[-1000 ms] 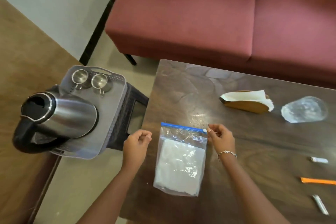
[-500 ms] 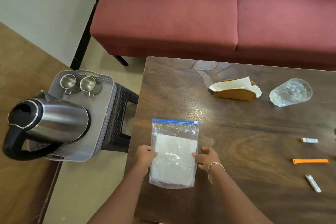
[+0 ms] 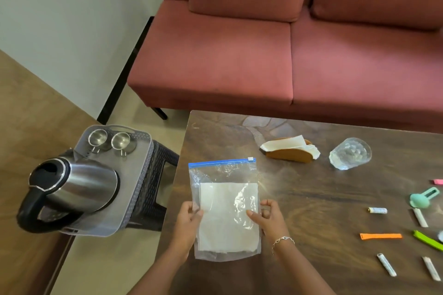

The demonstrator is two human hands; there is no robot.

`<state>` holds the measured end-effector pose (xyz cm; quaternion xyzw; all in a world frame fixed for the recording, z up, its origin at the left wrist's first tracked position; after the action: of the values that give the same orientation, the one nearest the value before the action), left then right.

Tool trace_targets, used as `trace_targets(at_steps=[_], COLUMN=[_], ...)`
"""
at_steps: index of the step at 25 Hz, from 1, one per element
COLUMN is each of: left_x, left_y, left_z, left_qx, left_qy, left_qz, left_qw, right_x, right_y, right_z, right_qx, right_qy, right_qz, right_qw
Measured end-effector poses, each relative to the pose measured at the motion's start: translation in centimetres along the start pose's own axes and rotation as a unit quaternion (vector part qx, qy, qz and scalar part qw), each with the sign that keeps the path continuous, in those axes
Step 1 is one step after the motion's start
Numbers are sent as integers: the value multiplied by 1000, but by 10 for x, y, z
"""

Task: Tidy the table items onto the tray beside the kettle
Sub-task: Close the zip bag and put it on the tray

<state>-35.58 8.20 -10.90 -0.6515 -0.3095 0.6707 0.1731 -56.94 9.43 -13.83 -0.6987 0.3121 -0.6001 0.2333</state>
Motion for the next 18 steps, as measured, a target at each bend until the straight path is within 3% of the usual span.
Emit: trace_targets(at_steps=[6, 9, 11, 14, 18], left_x=[-35, -47, -73, -127, -177], left_y=[-36, -60, -83, -126, -162], left_z=[29, 39, 42, 58, 90], left_qx=[-50, -111, -145, -94, 19], left_qy=[-85, -81, -40, 54, 57], left_qz=[127, 187, 277, 431, 473], left_qw=[987, 973, 949, 896, 879], right_x=[67, 98, 114, 128, 135], right_y=[-34, -59, -75, -94, -111], right_z=[-37, -59, -76, -96, -110], right_qx=[-66, -125, -156, -195, -224], right_qy=[-106, -192, -249, -343, -409], right_qz=[-149, -247, -311, -395, -455], right_qw=[981, 942, 904, 829, 758])
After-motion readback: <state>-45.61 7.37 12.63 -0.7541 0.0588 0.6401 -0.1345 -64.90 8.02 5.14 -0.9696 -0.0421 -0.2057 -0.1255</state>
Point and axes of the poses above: each hand's wrist, its own y-axis towards the middle knuckle, its own z-axis out of the palm, x = y × z, the point moved 6 cm from there along y, towards the middle knuckle, and after that the axes turned 15 degrees about -y, right-handed, at the moved point
